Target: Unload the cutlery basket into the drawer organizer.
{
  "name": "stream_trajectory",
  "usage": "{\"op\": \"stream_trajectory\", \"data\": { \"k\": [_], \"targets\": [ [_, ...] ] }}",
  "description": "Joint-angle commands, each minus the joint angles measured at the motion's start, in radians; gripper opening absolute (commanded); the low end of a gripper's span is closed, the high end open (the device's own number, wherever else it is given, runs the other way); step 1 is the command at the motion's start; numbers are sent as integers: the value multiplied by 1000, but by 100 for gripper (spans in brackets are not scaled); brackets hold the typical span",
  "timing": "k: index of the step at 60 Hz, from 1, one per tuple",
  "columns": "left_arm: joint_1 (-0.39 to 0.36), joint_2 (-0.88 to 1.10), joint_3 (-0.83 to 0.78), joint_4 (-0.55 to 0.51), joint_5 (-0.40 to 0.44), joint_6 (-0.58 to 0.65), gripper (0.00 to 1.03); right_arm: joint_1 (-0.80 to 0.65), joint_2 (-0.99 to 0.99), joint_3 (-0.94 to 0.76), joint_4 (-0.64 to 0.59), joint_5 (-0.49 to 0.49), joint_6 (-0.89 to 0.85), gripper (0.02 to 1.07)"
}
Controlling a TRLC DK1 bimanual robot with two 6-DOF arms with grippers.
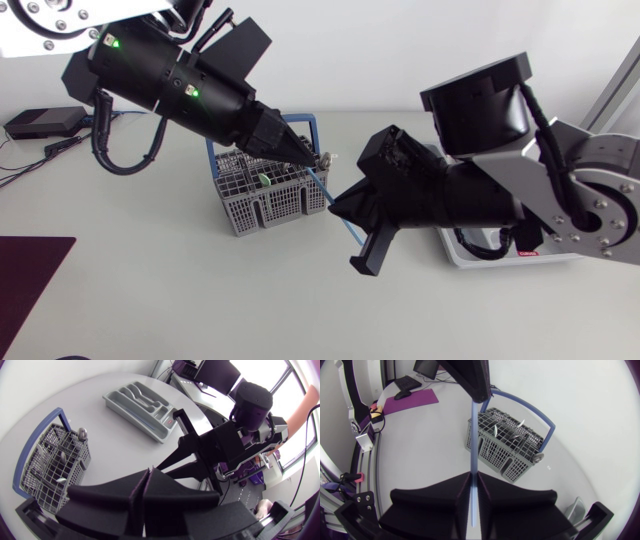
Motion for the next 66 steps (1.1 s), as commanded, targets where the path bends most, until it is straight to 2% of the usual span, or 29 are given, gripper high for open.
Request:
{"op": "stream_trajectory", "data": {
  "k": [1,8,10,12,18,21,23,28,30,40,51,60,66],
  "targets": [
    [1,3,47,-5,21,-33,15,4,7,5,-17,-8,-9,7],
    [1,-1,53,-3,22,-42,16,13,-3,4,-32,-7,-9,7],
    [3,-3,56,0,22,-51,20,15,-8,2,-36,-5,-9,7],
    [12,-4,60,4,24,-62,32,15,-13,2,-46,-5,-8,7],
    [33,-18,67,33,24,-91,57,16,-26,-7,-58,-5,-8,7],
    [49,-32,70,66,27,-110,74,18,-36,-18,-66,-5,-8,7],
    [64,-44,73,87,27,-120,79,18,-39,-22,-75,-5,-8,8],
    [104,-67,79,148,33,-159,80,18,-54,-42,-87,-4,-8,7],
    [132,-78,93,161,33,-168,85,18,-63,-50,-99,-1,-11,8],
    [242,-95,132,181,39,-142,85,-28,-112,-84,-139,1,-28,7],
    [300,-145,50,196,36,97,85,-229,-131,-107,-158,-44,-45,8],
    [276,-193,-67,196,-13,318,85,-406,-63,-70,-178,-63,-49,7],
    [240,-207,-148,210,-94,446,84,-516,17,-22,-187,-73,-45,7]
  ]
}}
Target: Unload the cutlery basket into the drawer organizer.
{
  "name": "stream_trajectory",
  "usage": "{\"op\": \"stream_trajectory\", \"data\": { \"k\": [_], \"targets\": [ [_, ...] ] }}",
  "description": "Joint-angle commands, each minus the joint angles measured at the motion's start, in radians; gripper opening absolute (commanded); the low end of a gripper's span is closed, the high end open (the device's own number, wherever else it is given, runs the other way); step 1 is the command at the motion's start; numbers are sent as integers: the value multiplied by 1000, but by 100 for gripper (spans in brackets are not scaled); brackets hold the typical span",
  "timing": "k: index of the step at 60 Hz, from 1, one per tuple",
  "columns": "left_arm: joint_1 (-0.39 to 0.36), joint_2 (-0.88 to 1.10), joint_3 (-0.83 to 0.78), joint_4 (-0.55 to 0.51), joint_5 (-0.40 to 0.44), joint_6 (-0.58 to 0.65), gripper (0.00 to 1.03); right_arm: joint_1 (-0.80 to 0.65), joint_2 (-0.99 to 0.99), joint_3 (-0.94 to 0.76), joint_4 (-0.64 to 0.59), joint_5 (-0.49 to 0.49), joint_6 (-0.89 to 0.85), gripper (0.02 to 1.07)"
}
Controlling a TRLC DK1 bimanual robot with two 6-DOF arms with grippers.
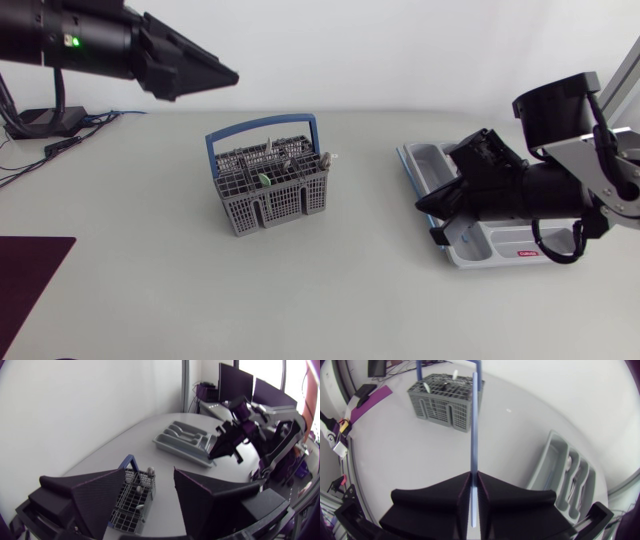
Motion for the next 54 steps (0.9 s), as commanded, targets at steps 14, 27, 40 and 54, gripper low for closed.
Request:
{"op": "stream_trajectory", "data": {
  "k": [14,27,40,54],
  "targets": [
    [-139,-39,-259,83,-201,452,85,-234,258,152,-25,-5,56,8],
    [-173,-23,-348,147,-306,723,85,-317,427,240,-35,19,105,8],
    [-165,-21,-404,225,-321,881,85,-331,585,343,-36,79,164,9],
    [-162,2,-427,271,-329,984,85,-328,720,429,-42,102,202,13]
  ]
}}
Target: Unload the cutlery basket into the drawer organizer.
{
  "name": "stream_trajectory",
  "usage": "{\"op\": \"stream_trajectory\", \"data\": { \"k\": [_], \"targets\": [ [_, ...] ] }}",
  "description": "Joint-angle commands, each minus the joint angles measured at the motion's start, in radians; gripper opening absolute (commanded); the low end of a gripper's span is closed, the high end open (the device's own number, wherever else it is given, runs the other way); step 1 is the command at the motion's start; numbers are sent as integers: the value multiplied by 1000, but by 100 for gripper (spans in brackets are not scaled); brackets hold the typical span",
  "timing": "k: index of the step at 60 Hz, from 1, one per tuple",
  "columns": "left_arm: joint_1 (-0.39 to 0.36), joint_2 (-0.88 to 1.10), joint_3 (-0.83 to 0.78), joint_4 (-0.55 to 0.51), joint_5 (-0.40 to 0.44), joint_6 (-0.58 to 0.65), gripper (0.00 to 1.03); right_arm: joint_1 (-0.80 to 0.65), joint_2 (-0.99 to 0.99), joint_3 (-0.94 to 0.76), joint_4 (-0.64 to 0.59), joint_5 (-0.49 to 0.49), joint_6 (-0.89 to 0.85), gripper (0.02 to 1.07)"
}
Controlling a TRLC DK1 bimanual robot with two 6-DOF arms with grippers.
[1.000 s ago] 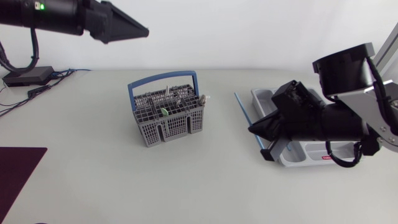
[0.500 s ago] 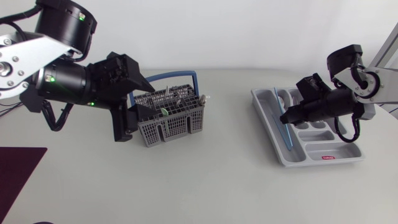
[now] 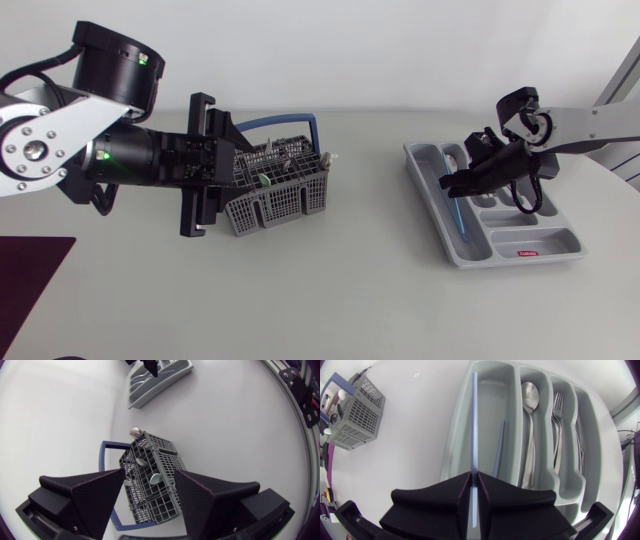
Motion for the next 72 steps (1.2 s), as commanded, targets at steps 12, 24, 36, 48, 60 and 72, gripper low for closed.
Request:
{"op": "stream_trajectory", "data": {
  "k": [12,24,36,48,60,72],
  "targets": [
    [6,48,-30,38,-53,171,85,13,82,38,-33,19,10,79],
    [-1,135,90,-67,-95,209,84,50,8,-28,-2,56,-4,92],
    [-8,215,174,-94,-133,243,84,90,-41,-61,-2,57,-13,92],
    [-4,302,254,-142,-148,273,77,167,-106,-98,-1,65,-13,92],
    [-4,364,269,-145,-173,312,66,274,-184,-130,4,118,-2,92],
    [-1,408,298,-145,-173,318,59,328,-210,-150,13,138,10,92]
  ]
}}
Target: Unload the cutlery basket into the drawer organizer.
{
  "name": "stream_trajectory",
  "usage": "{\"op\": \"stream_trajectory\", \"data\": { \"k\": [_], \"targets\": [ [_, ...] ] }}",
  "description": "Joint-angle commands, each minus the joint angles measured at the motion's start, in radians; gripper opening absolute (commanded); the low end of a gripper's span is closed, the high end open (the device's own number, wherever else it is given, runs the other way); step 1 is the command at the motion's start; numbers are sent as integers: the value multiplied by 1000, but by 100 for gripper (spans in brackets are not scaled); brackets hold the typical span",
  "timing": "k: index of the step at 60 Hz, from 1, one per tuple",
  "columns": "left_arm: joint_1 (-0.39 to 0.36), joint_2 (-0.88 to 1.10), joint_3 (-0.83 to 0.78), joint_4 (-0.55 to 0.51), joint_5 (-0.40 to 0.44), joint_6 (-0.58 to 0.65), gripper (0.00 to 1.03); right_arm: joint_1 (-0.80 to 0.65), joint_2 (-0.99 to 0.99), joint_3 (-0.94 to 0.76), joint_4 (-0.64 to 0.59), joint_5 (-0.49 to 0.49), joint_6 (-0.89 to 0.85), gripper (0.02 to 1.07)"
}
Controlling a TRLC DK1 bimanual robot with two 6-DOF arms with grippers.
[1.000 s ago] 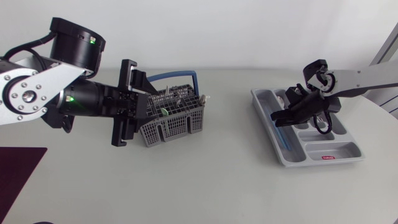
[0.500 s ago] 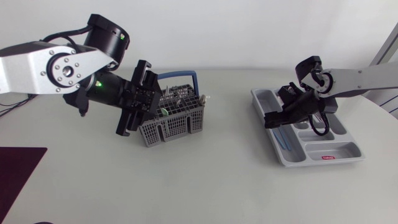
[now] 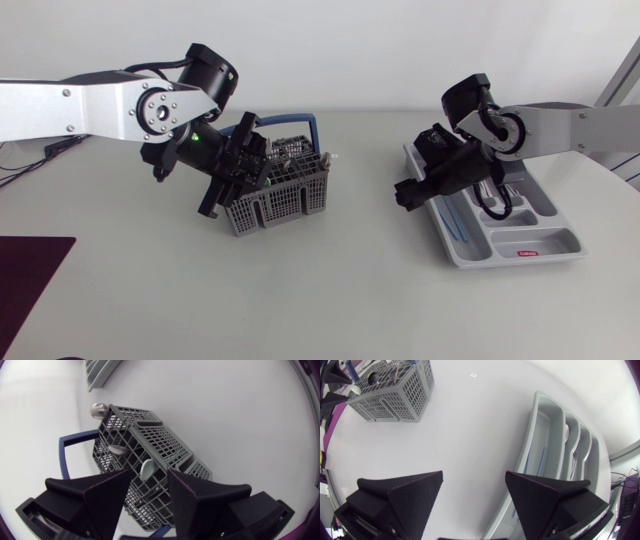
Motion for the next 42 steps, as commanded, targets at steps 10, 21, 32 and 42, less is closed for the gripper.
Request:
{"op": "stream_trajectory", "data": {
  "k": [10,21,32,42],
  "targets": [
    [2,69,69,-8,-3,39,51,20,-26,-54,19,19,14,92],
    [2,89,81,-8,-17,50,41,23,-42,-66,20,19,14,92],
    [1,100,88,-9,-35,53,38,63,-68,-82,28,7,8,92],
    [2,103,88,-8,-35,53,23,146,-123,-138,80,-77,-32,92]
  ]
}}
